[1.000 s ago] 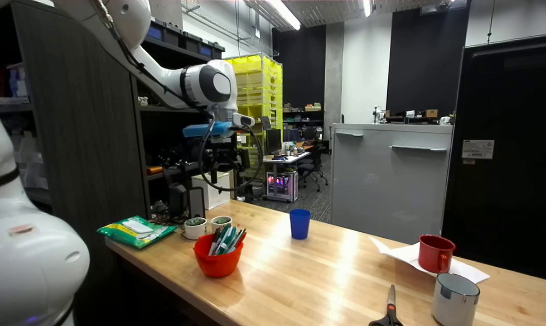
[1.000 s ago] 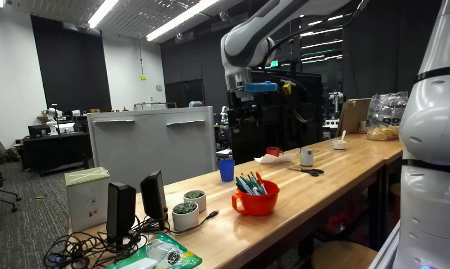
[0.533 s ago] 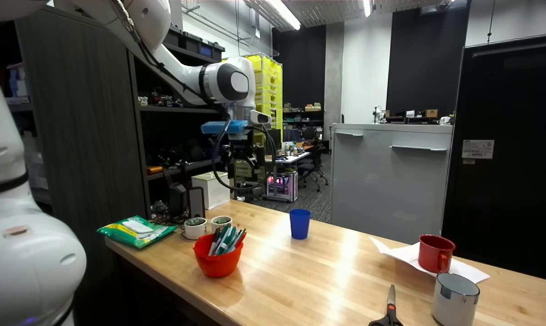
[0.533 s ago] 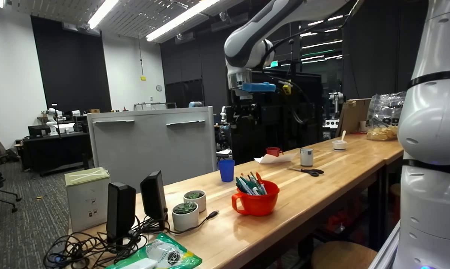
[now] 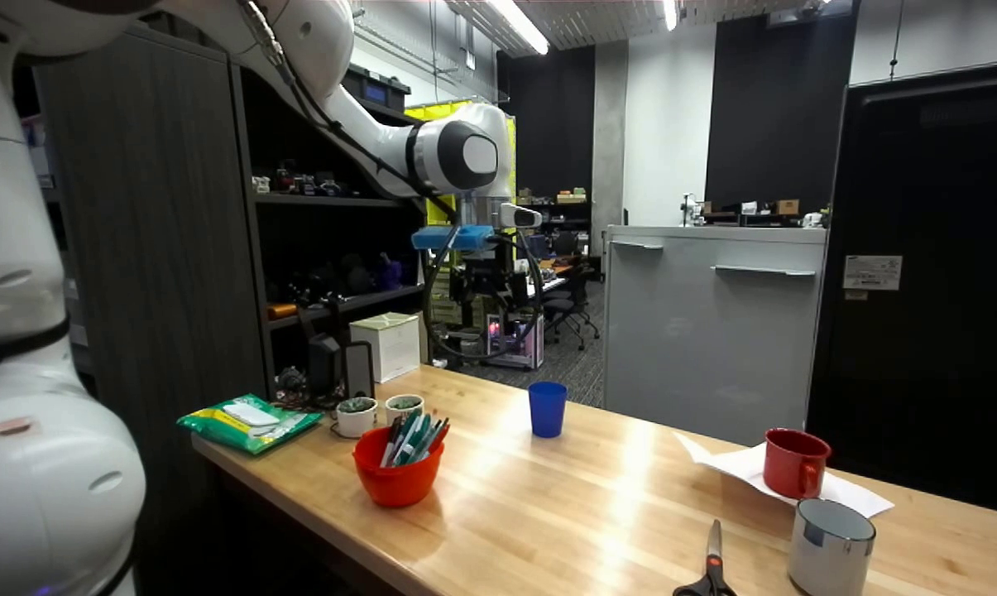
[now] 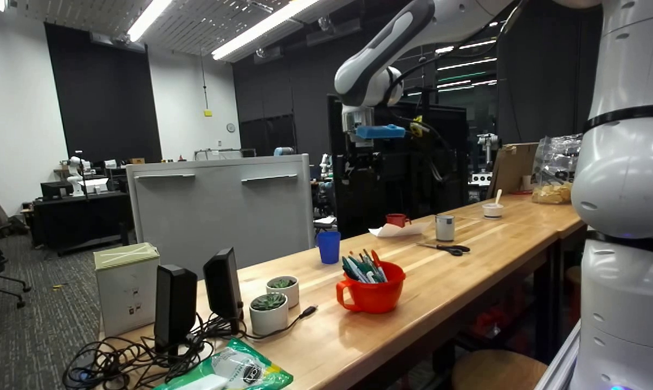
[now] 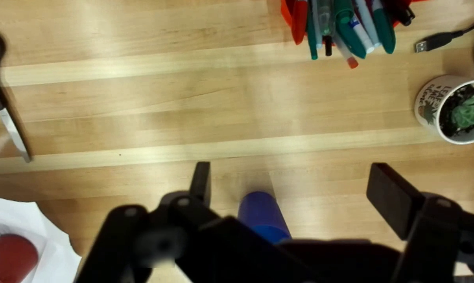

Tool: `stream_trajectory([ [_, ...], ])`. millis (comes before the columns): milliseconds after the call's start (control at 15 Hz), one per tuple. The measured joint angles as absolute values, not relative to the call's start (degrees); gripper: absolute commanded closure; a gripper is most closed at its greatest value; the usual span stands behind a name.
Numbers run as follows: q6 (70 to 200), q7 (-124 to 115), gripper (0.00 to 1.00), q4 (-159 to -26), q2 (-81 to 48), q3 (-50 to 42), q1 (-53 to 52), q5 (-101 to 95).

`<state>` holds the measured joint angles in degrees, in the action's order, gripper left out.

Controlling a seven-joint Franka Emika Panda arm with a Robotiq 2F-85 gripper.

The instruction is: Move the orange cup to the left

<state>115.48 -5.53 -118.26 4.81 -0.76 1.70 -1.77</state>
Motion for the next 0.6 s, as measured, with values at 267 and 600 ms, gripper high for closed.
stream_trajectory([
  [267, 115.49, -5.65, 0.0, -116.39, 3.15, -2.05, 2.71, -1.79],
  [600, 115.49, -5.9, 0.0, -115.62, 2.5, -2.35, 2.97, -1.79],
])
